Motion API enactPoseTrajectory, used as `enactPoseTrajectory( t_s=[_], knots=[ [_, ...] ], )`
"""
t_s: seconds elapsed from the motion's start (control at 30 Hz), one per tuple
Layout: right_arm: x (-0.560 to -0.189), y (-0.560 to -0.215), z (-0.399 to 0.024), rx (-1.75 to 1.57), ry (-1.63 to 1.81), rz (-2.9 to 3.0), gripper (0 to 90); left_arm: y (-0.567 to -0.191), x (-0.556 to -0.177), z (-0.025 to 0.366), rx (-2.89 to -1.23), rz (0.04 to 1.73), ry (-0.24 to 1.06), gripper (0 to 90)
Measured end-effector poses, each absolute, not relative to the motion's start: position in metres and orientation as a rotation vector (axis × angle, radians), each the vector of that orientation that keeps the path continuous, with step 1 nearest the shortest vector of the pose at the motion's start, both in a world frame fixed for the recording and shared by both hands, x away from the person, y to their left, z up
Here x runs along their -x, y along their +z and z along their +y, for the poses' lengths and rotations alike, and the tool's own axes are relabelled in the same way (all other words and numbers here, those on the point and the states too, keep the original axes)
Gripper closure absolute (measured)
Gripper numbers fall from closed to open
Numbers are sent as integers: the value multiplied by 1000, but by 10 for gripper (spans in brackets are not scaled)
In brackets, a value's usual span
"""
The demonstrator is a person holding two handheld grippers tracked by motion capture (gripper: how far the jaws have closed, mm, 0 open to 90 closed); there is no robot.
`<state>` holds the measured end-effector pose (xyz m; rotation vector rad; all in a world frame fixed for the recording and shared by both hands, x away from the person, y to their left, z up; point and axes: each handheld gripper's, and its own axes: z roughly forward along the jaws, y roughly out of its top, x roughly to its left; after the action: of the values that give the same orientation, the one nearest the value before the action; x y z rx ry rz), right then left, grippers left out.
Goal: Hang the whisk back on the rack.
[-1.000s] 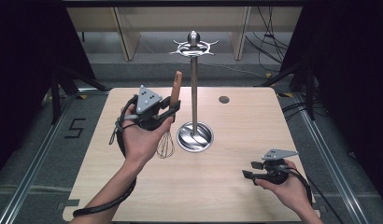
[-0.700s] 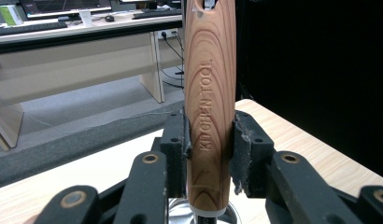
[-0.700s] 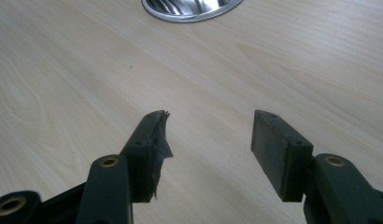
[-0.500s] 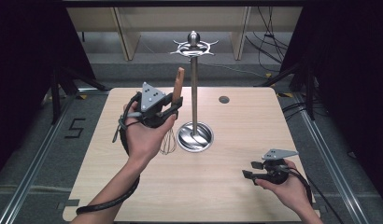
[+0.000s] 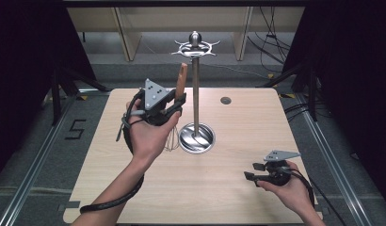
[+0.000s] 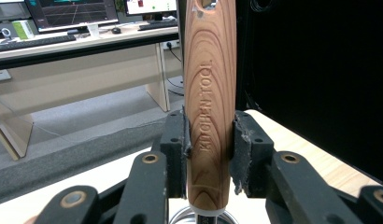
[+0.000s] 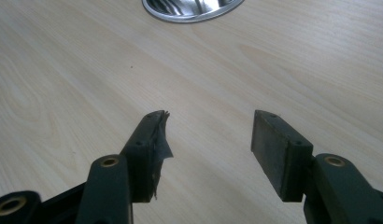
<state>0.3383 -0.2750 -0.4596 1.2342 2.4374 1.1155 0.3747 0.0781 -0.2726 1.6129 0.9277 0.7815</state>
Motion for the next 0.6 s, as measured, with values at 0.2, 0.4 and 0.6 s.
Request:
enactPoseTrajectory(
  t_s=[0.2, 0.4, 0.6],
  knots=[
    [-339, -459, -276, -1206, 1105, 2436, 459, -270, -375, 75, -1610, 923, 803, 678],
    [-339, -460, -275, -1228, 1114, 2444, 459, -269, -376, 73, -1603, 922, 815, 677],
    [-339, -460, -276, -1205, 1104, 2438, 459, -267, -376, 72, -1597, 921, 828, 678]
  ],
)
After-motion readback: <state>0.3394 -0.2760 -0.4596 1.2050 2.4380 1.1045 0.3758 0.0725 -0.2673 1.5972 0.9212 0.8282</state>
